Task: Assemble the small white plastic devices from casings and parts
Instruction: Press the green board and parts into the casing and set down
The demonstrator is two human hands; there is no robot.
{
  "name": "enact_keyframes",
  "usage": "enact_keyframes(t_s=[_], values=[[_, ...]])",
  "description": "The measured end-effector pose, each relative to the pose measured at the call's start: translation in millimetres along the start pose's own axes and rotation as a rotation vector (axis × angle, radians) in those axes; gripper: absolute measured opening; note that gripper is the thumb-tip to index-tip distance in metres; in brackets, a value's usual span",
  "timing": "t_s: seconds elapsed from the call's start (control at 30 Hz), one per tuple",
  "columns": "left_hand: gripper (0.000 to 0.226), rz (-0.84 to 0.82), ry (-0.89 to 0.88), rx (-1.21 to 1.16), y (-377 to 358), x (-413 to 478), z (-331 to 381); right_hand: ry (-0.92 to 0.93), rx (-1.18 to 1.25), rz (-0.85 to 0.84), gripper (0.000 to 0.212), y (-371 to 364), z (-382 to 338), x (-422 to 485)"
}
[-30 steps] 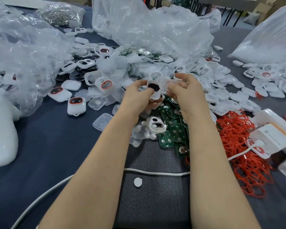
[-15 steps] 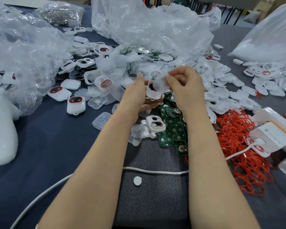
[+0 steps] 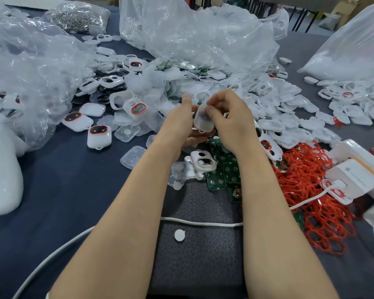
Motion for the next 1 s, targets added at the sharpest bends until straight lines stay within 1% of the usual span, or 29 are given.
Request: enact_keyframes(t_s=[0.13, 0.27, 0.33, 0.47, 0.63, 0.73, 0.87, 1.0], values=[[0.043, -0.008, 0.007, 0.01, -0.2, -0.3, 0.4, 0.038, -0.097, 0.034, 0.009, -1.3, 1.4, 1.5], [0.019, -0.029, -0.061, -0.011, 1.5, -1.3, -1.2, 0.035, -0.144, 0.065, 0.005, -3.0, 4.2, 1.6], [0.012, -0.056, -0.113, 0.021, 2.4, -0.7, -2.9, 0.036, -0.148, 0.074, 0.006, -4.0, 5.3, 1.2], [0.018, -0.069, -0.174, 0.083, 3.0, 0.3, -3.9, 0.031, -0.139, 0.111, 0.009, -4.4, 5.8, 1.3], [0.024, -0.064, -0.215, 0.082, 2.1, -2.5, -1.4, -0.015, -0.09, 0.133, 0.01, -4.0, 6.5, 1.5], [0.021, -0.039, -0.22, 0.073, 2.4, -3.5, 0.4, -0.073, -0.012, 0.138, 0.005, -1.9, 6.7, 1.6], [0.015, -0.012, -0.217, 0.014, 3.7, -4.6, 2.7, -0.168, 0.093, 0.115, 0.013, -0.4, 8.6, 3.4], [0.01, 0.003, -0.206, -0.001, 3.9, -5.0, 2.4, -0.173, 0.097, 0.101, 0.014, -0.9, 8.1, 3.0]])
Point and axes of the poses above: each hand's wrist, its own x-axis towards the middle knuckle, its own y-axis out of the back of the hand, z = x × y, the point moved 3 cm from there along x, towards the middle knuckle, and after that the axes turned 9 degrees about -y, right-handed, at the moved point
